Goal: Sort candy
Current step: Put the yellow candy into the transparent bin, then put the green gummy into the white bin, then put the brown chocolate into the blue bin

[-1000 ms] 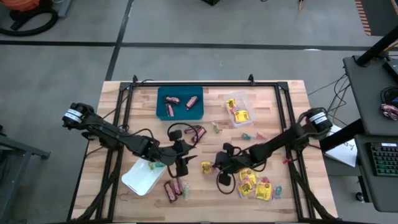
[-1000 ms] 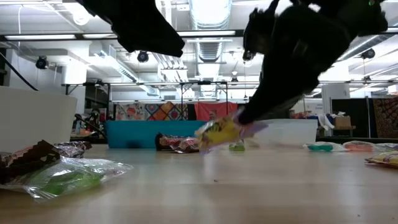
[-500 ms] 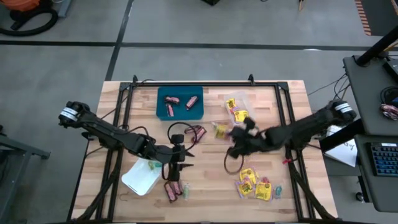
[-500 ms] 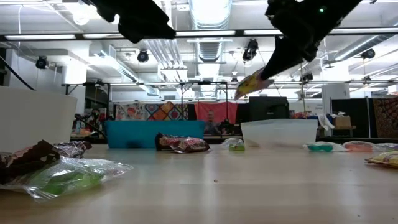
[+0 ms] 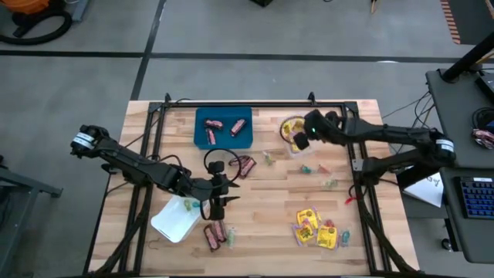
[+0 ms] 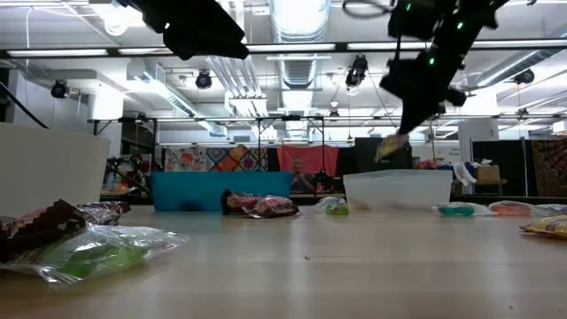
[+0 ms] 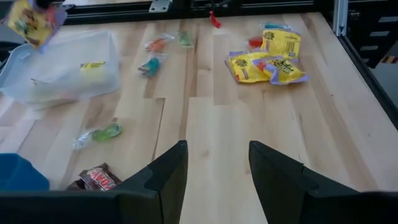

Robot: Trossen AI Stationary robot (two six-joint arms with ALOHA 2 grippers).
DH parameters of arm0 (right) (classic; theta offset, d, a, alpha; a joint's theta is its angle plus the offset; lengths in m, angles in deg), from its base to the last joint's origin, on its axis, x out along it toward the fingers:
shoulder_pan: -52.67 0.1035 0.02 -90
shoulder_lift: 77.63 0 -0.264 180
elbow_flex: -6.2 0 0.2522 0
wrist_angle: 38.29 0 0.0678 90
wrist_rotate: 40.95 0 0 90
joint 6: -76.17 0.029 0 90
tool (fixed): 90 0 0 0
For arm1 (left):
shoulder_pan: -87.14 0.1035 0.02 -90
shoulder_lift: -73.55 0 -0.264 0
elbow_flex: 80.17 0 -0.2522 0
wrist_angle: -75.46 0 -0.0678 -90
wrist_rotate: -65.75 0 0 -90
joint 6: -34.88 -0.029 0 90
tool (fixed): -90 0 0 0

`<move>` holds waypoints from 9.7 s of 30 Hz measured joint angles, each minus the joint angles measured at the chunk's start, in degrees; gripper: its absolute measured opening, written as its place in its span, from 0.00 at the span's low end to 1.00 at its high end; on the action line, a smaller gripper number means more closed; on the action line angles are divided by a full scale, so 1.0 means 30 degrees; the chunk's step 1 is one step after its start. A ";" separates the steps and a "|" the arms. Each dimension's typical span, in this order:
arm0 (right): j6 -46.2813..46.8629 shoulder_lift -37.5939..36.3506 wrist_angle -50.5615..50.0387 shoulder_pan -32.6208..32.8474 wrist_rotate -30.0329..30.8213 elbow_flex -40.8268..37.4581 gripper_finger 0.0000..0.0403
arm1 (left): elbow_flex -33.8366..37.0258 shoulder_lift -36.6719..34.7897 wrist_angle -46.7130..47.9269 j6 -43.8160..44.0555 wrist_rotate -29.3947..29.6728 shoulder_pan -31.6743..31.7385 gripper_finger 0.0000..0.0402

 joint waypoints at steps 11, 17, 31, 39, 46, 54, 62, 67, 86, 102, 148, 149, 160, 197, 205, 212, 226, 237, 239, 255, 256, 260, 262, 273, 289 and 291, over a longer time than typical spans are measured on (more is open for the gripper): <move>-0.1364 0.3073 0.0194 -0.2391 -0.0456 -0.0009 0.02 | 0.0000 0.0401 -0.0009 0.0165 0.0080 0.0000 0.39; -0.1339 0.3492 0.0437 -0.2369 -0.0416 -0.0009 0.02 | 0.0000 0.0671 0.0000 0.0165 0.0080 0.0000 0.39; -0.1875 0.3434 0.0583 -0.2369 -0.0460 -0.0009 0.18 | 0.0015 0.0692 -0.0007 0.0171 0.0111 0.0015 0.39; -0.1355 0.3268 0.0179 -0.2368 -0.0648 0.0143 0.41 | 0.0022 0.0646 0.0614 0.0505 0.0408 0.0015 0.39; -0.0635 0.2931 -0.1436 -0.1939 -0.3099 0.2201 0.47 | 0.0036 -0.0228 0.3268 0.2054 0.0408 0.0015 0.39; -0.0624 0.2931 -0.0903 0.1475 -0.4074 0.4156 0.44 | 0.0036 -0.1008 0.3987 0.1473 0.1004 0.0015 0.39; 0.0248 0.2946 0.1768 0.4933 -0.3957 0.4271 0.45 | 0.0036 -0.1182 0.4483 0.1019 0.1598 0.0022 0.39; 0.1032 0.3854 0.2193 0.6141 -0.3778 0.4235 0.47 | 0.0036 -0.1202 0.4488 0.0635 0.1617 0.0022 0.39; 0.2403 1.1986 0.2001 0.6549 -0.3451 0.6716 0.46 | 0.0036 -0.1239 0.4677 0.0500 0.2273 0.0043 0.39; 0.2913 1.3150 0.1333 0.6439 -0.2434 0.7174 0.43 | 0.0036 -0.1239 0.4583 0.0653 0.2493 0.0036 0.39; -0.0034 1.0036 0.2497 1.0615 -0.1623 0.6027 0.03 | 0.4973 0.0539 -0.9365 -0.2783 -0.3121 0.0913 0.35; -0.0325 0.9676 0.3191 1.0953 -0.1543 0.5792 0.03 | 0.5254 0.0539 -0.9845 -0.2706 -0.3108 0.0927 0.35; -0.5681 0.8522 1.4206 1.3436 0.0663 0.2419 0.03 | 0.6884 0.0525 -1.3560 -0.1362 -0.0348 0.1011 0.37; -0.8858 0.9605 1.8586 1.3433 0.2598 0.1339 0.03 | 0.6798 0.0627 -1.5293 -0.2647 0.0470 0.1625 0.02; -0.7246 0.9605 1.8506 1.3411 0.2593 0.1339 0.20 | 0.6498 0.0634 -1.5256 -0.2974 0.0568 0.1632 0.00; -0.5965 0.8982 1.7607 1.3389 0.2601 0.1339 0.42 | 0.5152 -0.0165 -1.0652 -0.2694 0.0567 0.1556 0.00; -0.4438 0.8322 1.5507 1.3200 0.3613 0.1353 0.51 | -0.5728 -0.1005 1.9024 0.5147 -0.0437 -0.0321 0.00; -0.4387 0.8326 1.5084 1.3077 0.4094 0.1346 0.51 | -0.4734 -0.1380 2.2596 1.1915 -0.4761 -0.2393 0.00; -0.4317 0.8330 1.4948 1.2980 0.4089 0.1346 0.51 | -0.3859 -0.1363 2.2605 1.3742 -0.5877 -0.2927 0.00; -0.4307 0.8315 1.4914 1.1459 0.4050 0.1608 0.51 | -0.1486 -0.1275 2.1152 1.9360 -0.6601 -0.5595 0.14; -0.4307 0.8315 1.4906 1.1451 0.4050 0.1608 0.51 | -0.1483 -0.1275 2.1150 1.9235 -0.6601 -0.5599 0.17; -0.4278 0.8302 1.4595 1.1459 0.3917 0.1623 0.51 | -0.1479 -0.1275 2.1144 1.8795 -0.6594 -0.5603 0.26; -0.4097 0.8261 1.4219 1.1455 0.3854 0.1623 0.51 | -0.1479 -0.1275 2.1143 1.8305 -0.6534 -0.5603 0.30; -0.3579 0.7407 1.1768 1.1328 0.1874 0.1630 0.51 | -0.2667 -0.1460 2.0636 1.4849 -0.2438 -0.5574 0.35; -0.3589 0.7103 0.3844 1.1345 0.1889 0.5338 0.51 | -0.2737 -0.1286 0.9886 0.3794 0.9062 -0.3954 0.35; -0.3494 0.7046 0.2533 1.1386 0.1893 0.5843 0.51 | -0.2168 -0.1105 0.7869 0.2267 0.8430 -0.3432 0.35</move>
